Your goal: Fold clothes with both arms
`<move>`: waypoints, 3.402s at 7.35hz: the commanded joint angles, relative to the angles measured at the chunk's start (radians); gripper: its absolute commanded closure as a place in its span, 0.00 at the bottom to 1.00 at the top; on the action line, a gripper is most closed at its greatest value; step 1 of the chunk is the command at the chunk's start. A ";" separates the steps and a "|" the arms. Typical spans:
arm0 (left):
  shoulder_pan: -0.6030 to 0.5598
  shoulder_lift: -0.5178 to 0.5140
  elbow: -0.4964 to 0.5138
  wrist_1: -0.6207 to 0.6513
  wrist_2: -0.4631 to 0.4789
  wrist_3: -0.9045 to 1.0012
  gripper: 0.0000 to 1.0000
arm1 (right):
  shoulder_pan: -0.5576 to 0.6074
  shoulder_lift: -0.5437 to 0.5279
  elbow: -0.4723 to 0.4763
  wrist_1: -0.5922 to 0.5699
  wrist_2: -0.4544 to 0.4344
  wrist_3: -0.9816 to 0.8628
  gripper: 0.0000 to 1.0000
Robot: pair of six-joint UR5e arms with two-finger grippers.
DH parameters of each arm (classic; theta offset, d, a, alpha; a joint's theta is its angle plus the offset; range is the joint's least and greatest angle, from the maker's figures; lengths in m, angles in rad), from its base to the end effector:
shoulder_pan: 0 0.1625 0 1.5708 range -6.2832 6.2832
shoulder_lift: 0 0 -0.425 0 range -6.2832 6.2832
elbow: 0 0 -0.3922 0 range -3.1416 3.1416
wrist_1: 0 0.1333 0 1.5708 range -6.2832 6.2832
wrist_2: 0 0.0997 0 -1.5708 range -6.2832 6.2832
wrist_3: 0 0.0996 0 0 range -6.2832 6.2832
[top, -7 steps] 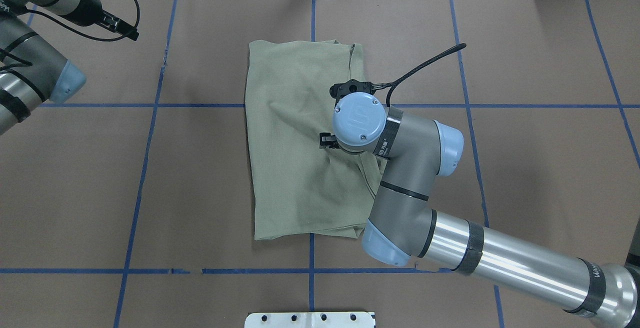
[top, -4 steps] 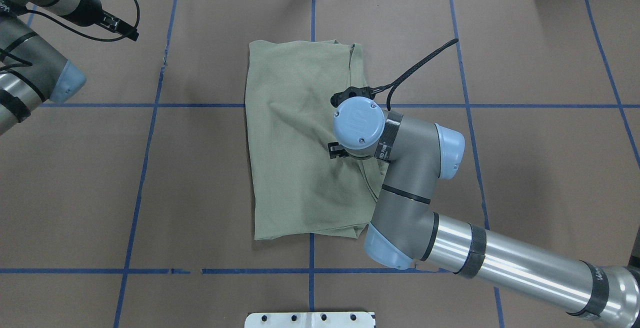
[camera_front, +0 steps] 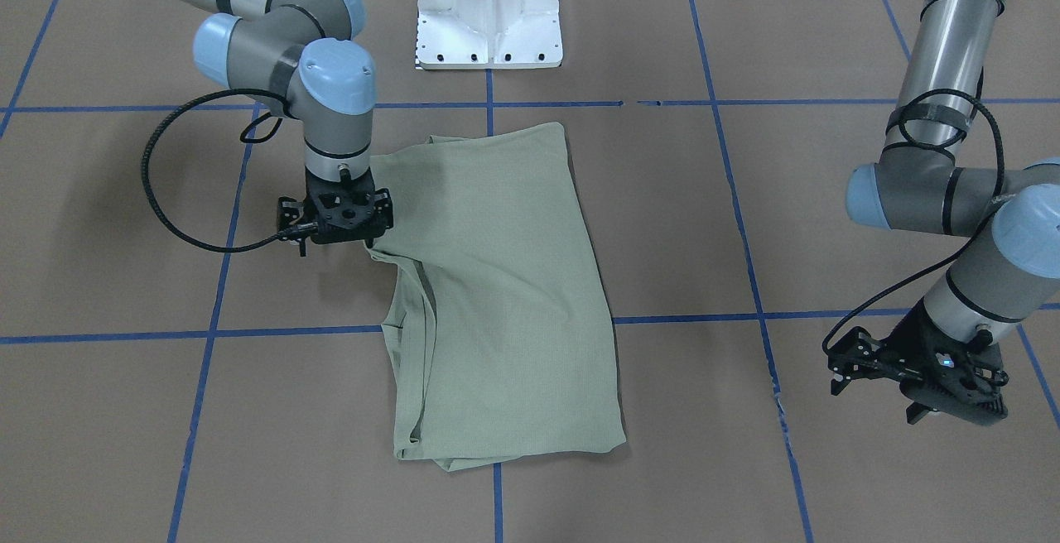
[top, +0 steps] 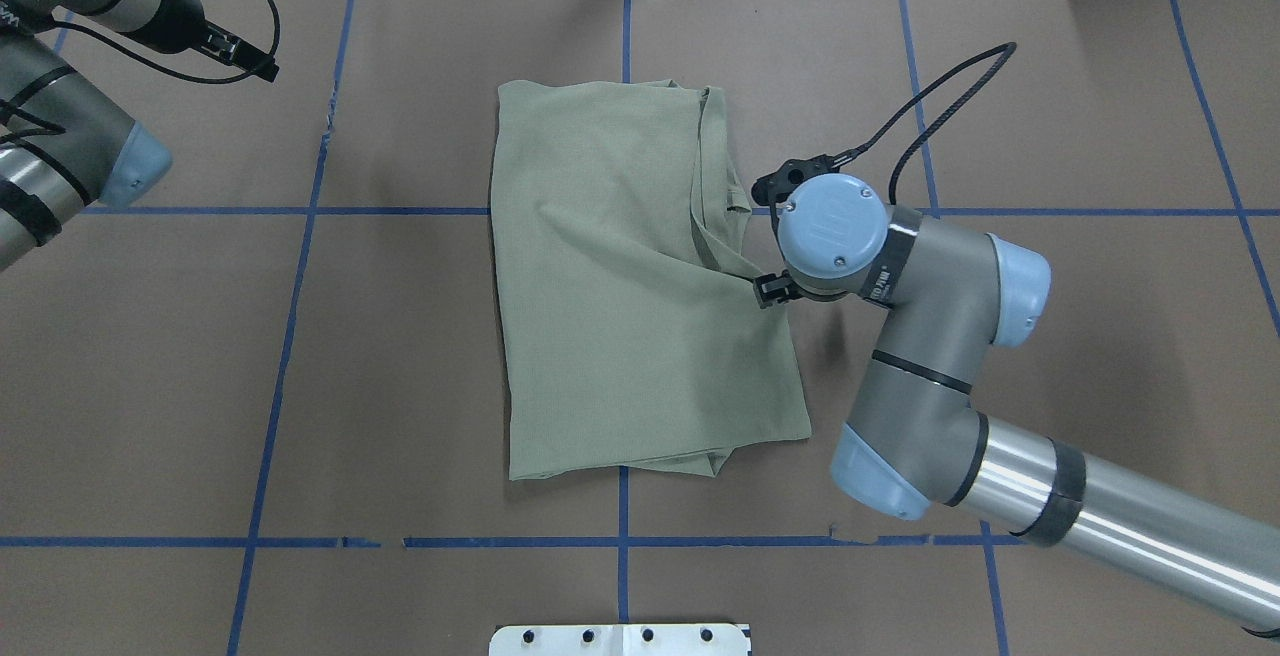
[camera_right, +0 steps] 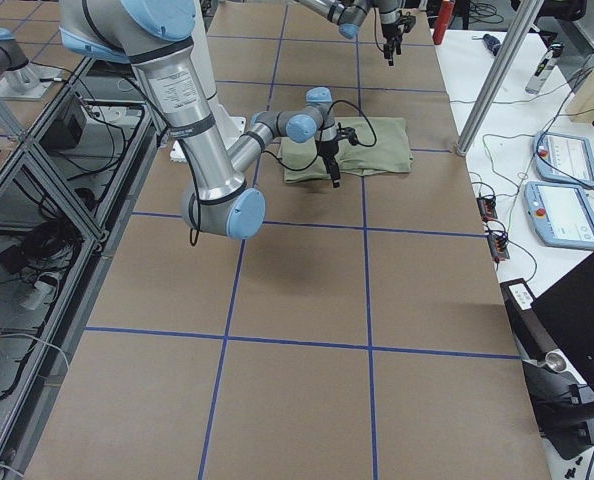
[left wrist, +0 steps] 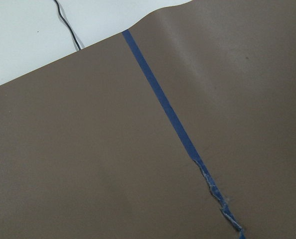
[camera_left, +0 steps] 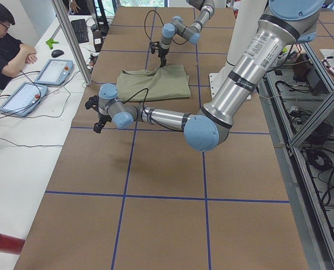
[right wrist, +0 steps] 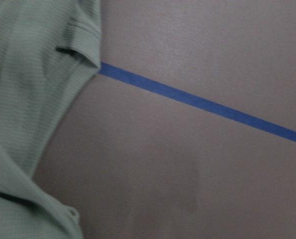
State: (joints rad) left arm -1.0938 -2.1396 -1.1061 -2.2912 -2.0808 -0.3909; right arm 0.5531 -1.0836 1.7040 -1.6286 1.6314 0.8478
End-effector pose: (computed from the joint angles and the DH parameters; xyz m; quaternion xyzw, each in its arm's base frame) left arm 0.2693 -0.7056 0.4656 0.2546 0.3727 0.1391 0.8814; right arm -0.4909 -0.4526 0.3410 0.1419 -0.2402 -0.0899 0.9561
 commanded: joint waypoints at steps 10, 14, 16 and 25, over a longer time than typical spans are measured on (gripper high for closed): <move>-0.001 0.007 0.000 -0.007 -0.001 0.000 0.00 | 0.047 0.295 -0.372 0.247 0.129 0.105 0.00; -0.001 0.009 0.000 -0.008 -0.001 0.000 0.00 | 0.045 0.287 -0.376 0.239 0.179 0.102 1.00; -0.001 0.009 0.000 -0.008 -0.001 0.000 0.00 | 0.062 0.287 -0.368 0.239 0.180 0.102 1.00; 0.000 0.010 -0.012 -0.024 -0.002 -0.023 0.00 | 0.188 0.157 -0.228 0.253 0.202 0.179 0.00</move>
State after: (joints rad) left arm -1.0950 -2.1298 -1.1112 -2.3094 -2.0819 -0.3984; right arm 0.7117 -0.9450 1.4735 -1.3773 1.8170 0.9795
